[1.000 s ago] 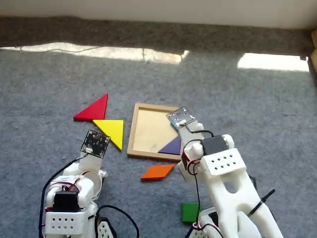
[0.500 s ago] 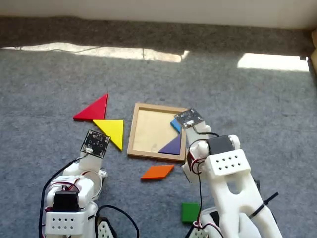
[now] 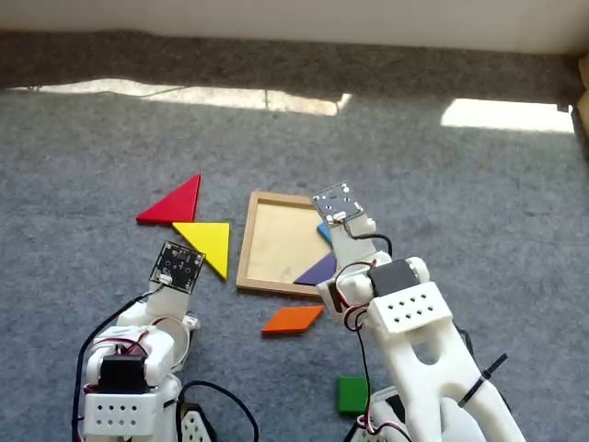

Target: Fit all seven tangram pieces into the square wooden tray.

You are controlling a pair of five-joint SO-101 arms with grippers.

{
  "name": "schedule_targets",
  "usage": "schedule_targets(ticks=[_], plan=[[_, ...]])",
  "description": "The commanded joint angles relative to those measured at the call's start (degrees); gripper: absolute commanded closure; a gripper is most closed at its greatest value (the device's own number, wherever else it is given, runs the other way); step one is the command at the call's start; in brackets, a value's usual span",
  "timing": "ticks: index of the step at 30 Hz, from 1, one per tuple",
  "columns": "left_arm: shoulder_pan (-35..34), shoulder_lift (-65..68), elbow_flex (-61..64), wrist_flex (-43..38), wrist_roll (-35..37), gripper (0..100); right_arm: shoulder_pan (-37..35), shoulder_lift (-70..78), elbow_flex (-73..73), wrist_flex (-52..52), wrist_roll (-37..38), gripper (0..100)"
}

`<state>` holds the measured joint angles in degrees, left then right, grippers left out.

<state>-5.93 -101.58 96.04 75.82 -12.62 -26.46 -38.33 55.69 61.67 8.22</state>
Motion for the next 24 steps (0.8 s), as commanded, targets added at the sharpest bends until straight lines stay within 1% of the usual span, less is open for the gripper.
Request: schedule_targets(ticks=[1,4,5,8,9,14,19,24], plan=[[0.7,-2.9,1.1,0.3,0.1,87,-0.3,-0.8,-0.3,-0.4,-1.3,79.3],[0.7,-2.9,1.1,0.3,0.1,87,-0.5,-0.8,-0.5,4.7,-1.6,79.3],[0.7,-2.9,1.1,0.3,0.1,87,-0.5,-0.8,-0.7,6.6,-3.0,79.3],[0.7,-2.9,1.1,0.3,0.1,87,-0.4,-0.8,-0.6,10.9,-10.4,79.3],[0.7,-2.9,1.1,0.3,0.1,87,-0.3,-0.8,-0.7,11.9,-11.6,79.3],[0.7,-2.9,1.1,0.3,0.1,87,-0.7,-0.9,-0.7,17.3,-11.9,79.3],[0.7,-2.9,1.1,0.3,0.1,87,-0.7,-0.9,-0.4,18.1,-11.8,79.3],[0.7,-2.9,1.1,0.3,0.1,87,-8.0,-0.8,3.2,17.6,-12.2,79.3]])
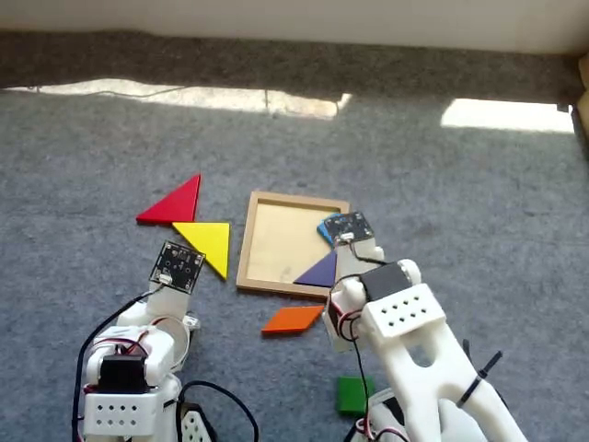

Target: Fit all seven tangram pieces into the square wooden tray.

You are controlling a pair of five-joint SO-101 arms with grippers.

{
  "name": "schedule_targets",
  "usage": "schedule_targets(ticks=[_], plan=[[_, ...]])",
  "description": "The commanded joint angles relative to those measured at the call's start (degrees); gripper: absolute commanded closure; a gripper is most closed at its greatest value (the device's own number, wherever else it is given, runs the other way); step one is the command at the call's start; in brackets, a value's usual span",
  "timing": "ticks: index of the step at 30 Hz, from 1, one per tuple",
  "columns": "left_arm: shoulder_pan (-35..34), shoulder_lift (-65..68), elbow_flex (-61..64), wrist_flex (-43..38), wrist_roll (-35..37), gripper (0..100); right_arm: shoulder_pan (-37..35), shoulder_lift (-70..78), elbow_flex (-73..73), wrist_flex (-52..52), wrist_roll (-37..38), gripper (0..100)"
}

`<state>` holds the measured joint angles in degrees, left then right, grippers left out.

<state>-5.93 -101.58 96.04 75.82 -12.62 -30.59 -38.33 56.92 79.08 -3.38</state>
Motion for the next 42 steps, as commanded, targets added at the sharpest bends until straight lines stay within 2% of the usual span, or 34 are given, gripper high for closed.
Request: schedule_targets(ticks=[1,5,8,12,19,26,30,33,37,42], plan=[[0.7,-2.9,1.1,0.3,0.1,87,-5.0,-0.8,2.9,-0.3,-0.6,79.3],[0.7,-2.9,1.1,0.3,0.1,87,-7.5,-0.8,4.6,-3.9,-0.6,79.3],[0.9,-2.9,1.1,0.3,0.1,87,-4.5,-0.9,4.5,-6.2,-0.6,79.3],[0.9,-2.9,1.1,0.3,0.3,87,7.2,-1.5,3.3,-6.6,-0.3,79.3],[0.6,-3.0,0.6,0.1,0.0,87,25.9,-1.5,-7.7,-6.3,-0.2,79.3],[1.4,-2.9,-12.9,-1.1,0.0,86,41.2,-1.5,-9.5,-6.7,-0.5,79.3],[10.5,-2.8,-20.2,-0.8,-5.4,86,47.6,-1.5,-9.3,-7.8,-0.5,79.3],[18.3,-2.6,-23.1,0.8,-5.9,86,50.8,-0.8,-8.7,-12.2,-0.6,79.3],[25.3,-2.0,-24.4,1.5,-5.9,85,53.3,-0.9,-3.9,-16.7,-0.6,79.3],[31.9,9.7,-28.5,1.5,-5.9,74,53.6,-0.9,-2.1,-18.8,-0.6,79.3]])
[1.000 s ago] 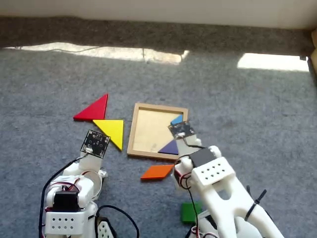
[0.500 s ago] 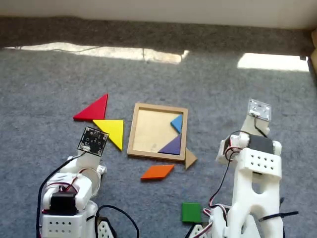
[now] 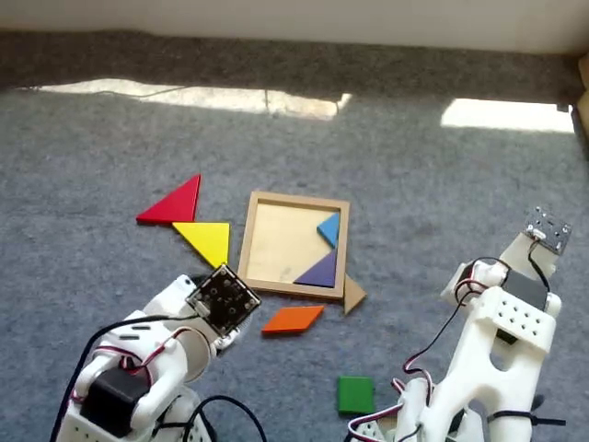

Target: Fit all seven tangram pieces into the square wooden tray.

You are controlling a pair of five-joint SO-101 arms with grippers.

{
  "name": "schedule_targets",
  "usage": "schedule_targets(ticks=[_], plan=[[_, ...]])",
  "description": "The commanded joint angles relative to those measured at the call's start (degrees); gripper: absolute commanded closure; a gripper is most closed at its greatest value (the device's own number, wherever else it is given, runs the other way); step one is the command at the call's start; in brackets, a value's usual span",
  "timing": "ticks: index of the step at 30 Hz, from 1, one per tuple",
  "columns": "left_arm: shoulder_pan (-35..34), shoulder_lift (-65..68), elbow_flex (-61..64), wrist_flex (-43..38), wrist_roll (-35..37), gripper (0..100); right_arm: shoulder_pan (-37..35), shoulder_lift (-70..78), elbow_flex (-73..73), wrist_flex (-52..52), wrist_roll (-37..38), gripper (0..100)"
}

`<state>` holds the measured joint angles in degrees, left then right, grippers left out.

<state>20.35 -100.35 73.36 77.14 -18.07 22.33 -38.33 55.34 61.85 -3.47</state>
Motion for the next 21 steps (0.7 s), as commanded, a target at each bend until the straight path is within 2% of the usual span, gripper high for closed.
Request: schedule_targets(ticks=[1,8,13,21], plan=[[7.0,11.9,-7.5,0.1,-0.4,73,0.7,-0.9,-0.6,-1.5,-0.5,79.3],[20.8,33.2,-16.4,-1.5,-0.4,70,7.6,-0.9,-0.6,-1.6,-0.5,79.3],[29.4,43.7,-16.4,-9.8,-0.3,70,11.7,-0.9,-0.7,-4.0,-0.5,79.3],[36.8,58.0,-16.7,-21.6,1.5,70,13.3,-1.4,-0.7,-4.4,-0.5,79.3]])
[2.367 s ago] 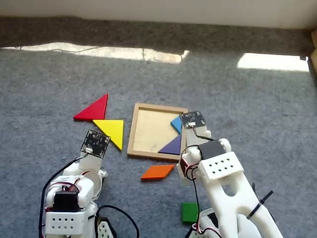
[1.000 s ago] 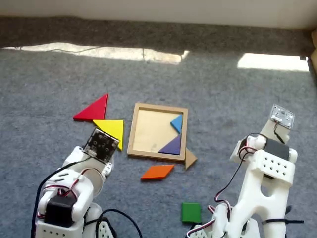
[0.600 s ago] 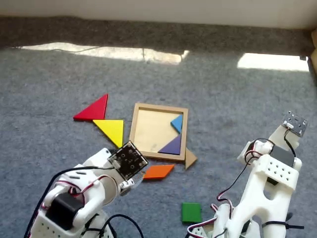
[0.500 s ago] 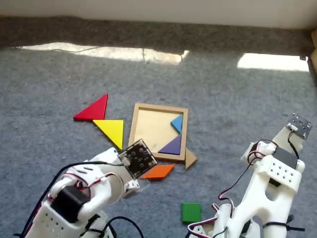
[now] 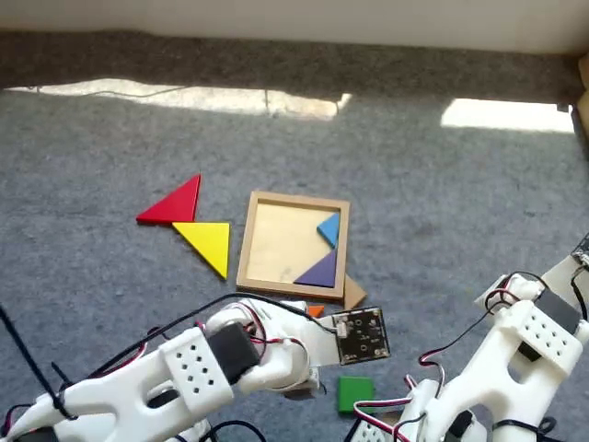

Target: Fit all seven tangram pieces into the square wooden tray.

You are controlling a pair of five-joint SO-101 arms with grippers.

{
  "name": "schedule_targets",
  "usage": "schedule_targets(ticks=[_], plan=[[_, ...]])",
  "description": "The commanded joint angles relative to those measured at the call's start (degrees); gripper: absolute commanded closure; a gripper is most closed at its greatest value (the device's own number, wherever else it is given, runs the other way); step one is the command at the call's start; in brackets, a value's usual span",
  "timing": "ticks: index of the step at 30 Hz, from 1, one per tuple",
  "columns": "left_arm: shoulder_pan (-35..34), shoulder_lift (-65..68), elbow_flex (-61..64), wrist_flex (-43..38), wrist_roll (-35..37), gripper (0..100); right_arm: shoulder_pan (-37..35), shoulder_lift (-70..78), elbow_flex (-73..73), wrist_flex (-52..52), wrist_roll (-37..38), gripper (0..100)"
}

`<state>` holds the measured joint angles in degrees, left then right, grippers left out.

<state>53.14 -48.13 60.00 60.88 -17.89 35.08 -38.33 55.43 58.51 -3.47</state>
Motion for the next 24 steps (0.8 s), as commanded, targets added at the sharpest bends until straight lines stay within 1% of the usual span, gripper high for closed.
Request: schedule_targets(ticks=[1,8,14,18,24], plan=[[4.8,7.5,-3.3,-6.8,2.3,70,0.6,-1.4,-0.7,-1.1,-0.5,79.3],[10.6,19.1,-3.4,-15.3,3.3,70,0.6,-1.5,-0.7,-1.1,-0.5,79.3],[12.3,25.8,-3.4,-21.1,3.3,70,0.6,-1.5,-0.7,-1.1,-0.4,79.3],[13.9,28.4,-4.3,-22.2,3.3,70,0.6,-1.5,-0.7,-1.1,-0.3,79.3],[14.2,34.3,-7.3,-22.2,3.3,71,0.6,-1.5,-0.7,-1.1,-0.2,79.3]])
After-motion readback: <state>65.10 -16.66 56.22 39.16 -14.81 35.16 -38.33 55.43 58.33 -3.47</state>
